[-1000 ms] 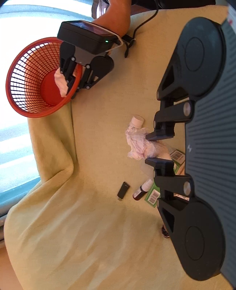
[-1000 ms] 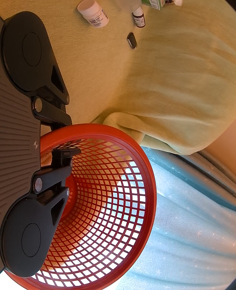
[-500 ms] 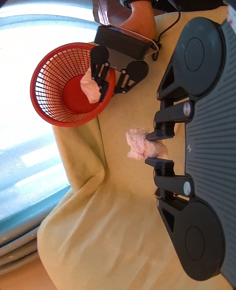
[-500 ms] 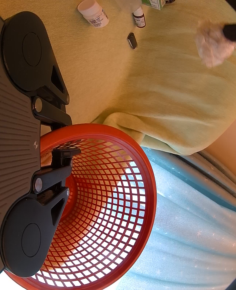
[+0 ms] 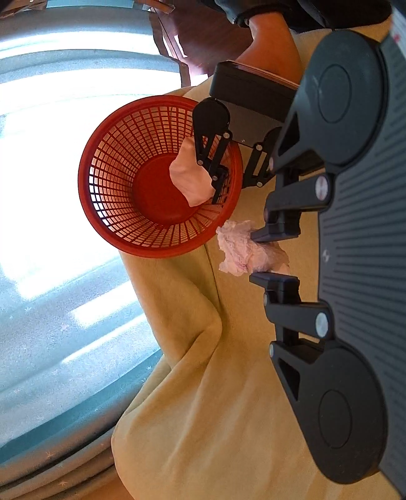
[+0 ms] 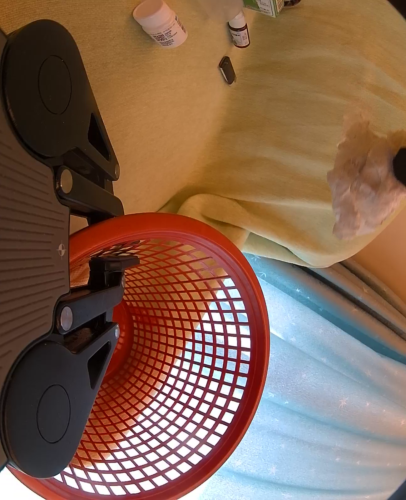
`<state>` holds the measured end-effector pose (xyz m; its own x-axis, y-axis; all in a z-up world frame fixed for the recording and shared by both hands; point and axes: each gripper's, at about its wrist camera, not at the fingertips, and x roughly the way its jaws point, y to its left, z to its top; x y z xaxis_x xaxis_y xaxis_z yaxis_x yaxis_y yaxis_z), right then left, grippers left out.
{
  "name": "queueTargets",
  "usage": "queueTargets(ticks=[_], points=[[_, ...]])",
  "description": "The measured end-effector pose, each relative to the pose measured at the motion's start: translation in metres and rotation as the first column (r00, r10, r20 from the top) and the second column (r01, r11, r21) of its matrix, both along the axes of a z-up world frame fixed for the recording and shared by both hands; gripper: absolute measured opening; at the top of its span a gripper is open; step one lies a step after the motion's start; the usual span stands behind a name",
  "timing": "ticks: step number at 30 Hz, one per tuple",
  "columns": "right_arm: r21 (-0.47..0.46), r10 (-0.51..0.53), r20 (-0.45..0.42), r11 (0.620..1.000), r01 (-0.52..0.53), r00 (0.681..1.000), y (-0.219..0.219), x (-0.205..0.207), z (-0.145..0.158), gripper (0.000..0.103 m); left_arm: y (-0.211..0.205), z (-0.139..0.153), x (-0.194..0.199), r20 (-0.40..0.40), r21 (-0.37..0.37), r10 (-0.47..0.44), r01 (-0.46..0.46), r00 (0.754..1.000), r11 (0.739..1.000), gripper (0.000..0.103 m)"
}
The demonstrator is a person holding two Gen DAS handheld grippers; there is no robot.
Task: Organize objects
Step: 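Carry the tissue with the left gripper and release it into the wastebasket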
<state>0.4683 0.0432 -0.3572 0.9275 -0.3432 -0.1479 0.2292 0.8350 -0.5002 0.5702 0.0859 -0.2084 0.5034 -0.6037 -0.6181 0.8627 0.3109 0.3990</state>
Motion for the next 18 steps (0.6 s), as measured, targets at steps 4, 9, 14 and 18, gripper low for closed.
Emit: queueTargets(ticks=[4,9,14,18], points=[[0.000,0.000,0.000,1.000,0.000,1.000,0.000,0.000,0.000,0.002,-0.010,0.001,-0.004,0.007,0.004,-0.026,0.026,1.000,1.000,0.017],[0.000,0.000,-0.001,1.000,0.000,1.000,0.000,0.000,0.000,0.002,-0.023,0.003,-0.007,0.012,0.005,-0.057,0.057,0.998,0.998,0.017],[0.000,0.000,0.000,1.000,0.000,1.000,0.000,0.000,0.000,0.002,-0.040,0.004,-0.010,0.017,-0.007,-0.086,0.086,0.996,0.996,0.017],[0.001,0.000,0.000,1.000,0.000,1.000,0.000,0.000,0.000,0.002,-0.057,0.004,-0.013,0.021,-0.023,-0.118,0.119,0.993,0.993,0.017]])
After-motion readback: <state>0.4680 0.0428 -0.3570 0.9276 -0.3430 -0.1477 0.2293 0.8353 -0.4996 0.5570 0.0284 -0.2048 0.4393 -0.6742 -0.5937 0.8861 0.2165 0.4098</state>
